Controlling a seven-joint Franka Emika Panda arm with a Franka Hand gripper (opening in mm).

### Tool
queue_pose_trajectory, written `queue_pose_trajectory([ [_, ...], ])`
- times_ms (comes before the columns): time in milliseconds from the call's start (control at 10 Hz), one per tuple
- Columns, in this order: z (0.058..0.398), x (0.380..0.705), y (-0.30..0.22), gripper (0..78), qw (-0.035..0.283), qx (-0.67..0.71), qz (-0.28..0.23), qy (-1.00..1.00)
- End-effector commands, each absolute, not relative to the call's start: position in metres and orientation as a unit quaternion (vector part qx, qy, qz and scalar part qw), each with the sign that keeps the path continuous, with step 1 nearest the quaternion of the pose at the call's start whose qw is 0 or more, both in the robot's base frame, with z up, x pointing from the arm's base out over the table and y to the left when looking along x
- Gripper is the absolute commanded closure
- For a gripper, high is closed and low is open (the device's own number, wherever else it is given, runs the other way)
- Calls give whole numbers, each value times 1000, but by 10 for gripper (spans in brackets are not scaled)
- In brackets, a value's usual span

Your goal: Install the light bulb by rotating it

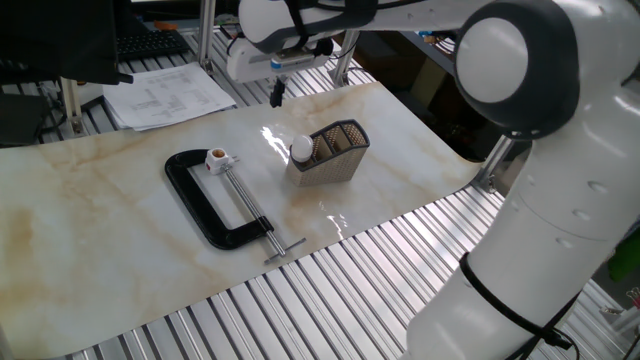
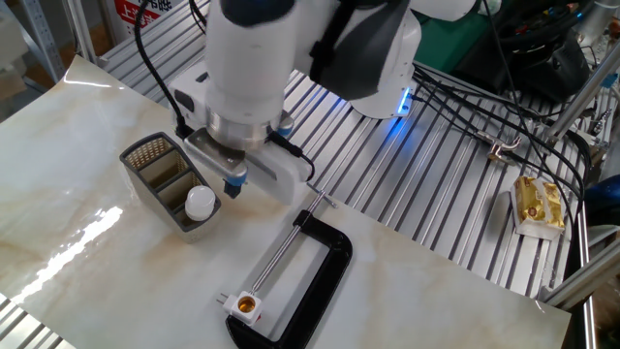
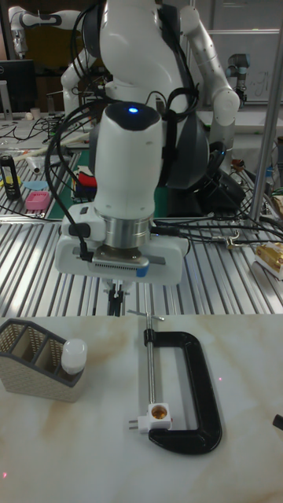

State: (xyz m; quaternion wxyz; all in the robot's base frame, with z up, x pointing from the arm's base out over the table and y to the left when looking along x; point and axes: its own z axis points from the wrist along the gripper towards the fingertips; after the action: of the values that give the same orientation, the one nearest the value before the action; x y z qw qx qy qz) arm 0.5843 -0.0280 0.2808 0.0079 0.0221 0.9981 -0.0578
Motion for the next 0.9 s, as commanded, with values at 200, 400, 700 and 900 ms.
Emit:
queue_pose_trajectory([
  [200,285,595,-38,776,-21,-1,-72,997],
  [400,284,595,-41,776,-21,-5,-72,997],
  [700,283,594,-44,776,-21,-17,-73,997],
  [900,283,594,-45,776,-21,-22,-73,997],
])
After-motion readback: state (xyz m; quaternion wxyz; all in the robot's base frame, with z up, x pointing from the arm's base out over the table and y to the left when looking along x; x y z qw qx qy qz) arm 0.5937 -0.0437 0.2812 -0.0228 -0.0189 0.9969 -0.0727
